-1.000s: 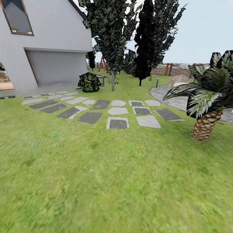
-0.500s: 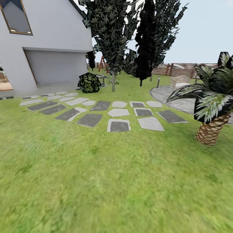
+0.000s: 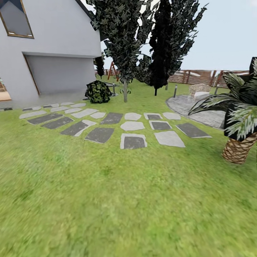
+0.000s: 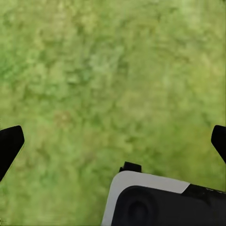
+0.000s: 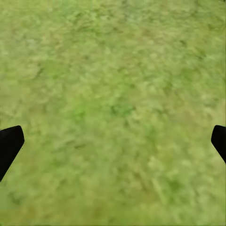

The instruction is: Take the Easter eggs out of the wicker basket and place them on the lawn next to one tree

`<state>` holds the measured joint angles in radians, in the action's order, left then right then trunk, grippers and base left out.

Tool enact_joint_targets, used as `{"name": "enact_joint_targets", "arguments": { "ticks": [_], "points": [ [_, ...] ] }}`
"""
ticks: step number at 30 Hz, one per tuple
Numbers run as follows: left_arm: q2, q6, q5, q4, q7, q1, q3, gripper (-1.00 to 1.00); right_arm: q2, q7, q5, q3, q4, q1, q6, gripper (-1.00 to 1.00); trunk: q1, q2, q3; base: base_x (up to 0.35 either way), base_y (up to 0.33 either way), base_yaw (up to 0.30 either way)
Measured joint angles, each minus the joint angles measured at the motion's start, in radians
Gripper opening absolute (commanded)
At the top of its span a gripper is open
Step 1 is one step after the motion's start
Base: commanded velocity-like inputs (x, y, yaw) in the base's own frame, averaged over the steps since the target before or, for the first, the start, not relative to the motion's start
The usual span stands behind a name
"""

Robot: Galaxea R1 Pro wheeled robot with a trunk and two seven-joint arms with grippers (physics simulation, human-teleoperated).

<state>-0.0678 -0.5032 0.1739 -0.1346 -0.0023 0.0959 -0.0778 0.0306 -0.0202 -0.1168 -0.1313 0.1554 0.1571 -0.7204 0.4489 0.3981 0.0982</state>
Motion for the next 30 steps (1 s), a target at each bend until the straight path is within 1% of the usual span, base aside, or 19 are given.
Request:
{"name": "enact_joint_targets", "arguments": {
  "ticks": [7, 19, 25, 30],
  "points": [
    [0.0, 0.0, 0.0, 0.0, 0.0, 0.0, 0.0, 1.0, 0.0, 0.0, 0.001, 0.0, 0.0, 0.0, -0.001, 1.0, 0.0, 0.0, -0.008, 0.3, 0.215, -0.118],
    [0.0, 0.0, 0.0, -0.001, 0.0, 0.0, 0.0, 1.0, 0.0, 0.0, 0.001, 0.0, 0.0, 0.0, -0.003, 1.0, 0.0, 0.0, -0.027, 0.3, 0.206, -0.006],
    [0.0, 0.0, 0.0, -0.001, 0.0, 0.0, 0.0, 1.0, 0.0, 0.0, 0.001, 0.001, 0.0, 0.0, -0.003, 1.0, 0.0, 0.0, -0.036, 0.321, 0.037, 0.045],
    [0.0, 0.0, 0.001, -0.001, 0.0, 0.0, 0.001, 1.0, 0.0, -0.001, 0.0, 0.0, 0.0, 0.0, -0.004, 1.0, 0.0, 0.0, -0.041, 0.326, -0.056, 0.058]
  ]
}}
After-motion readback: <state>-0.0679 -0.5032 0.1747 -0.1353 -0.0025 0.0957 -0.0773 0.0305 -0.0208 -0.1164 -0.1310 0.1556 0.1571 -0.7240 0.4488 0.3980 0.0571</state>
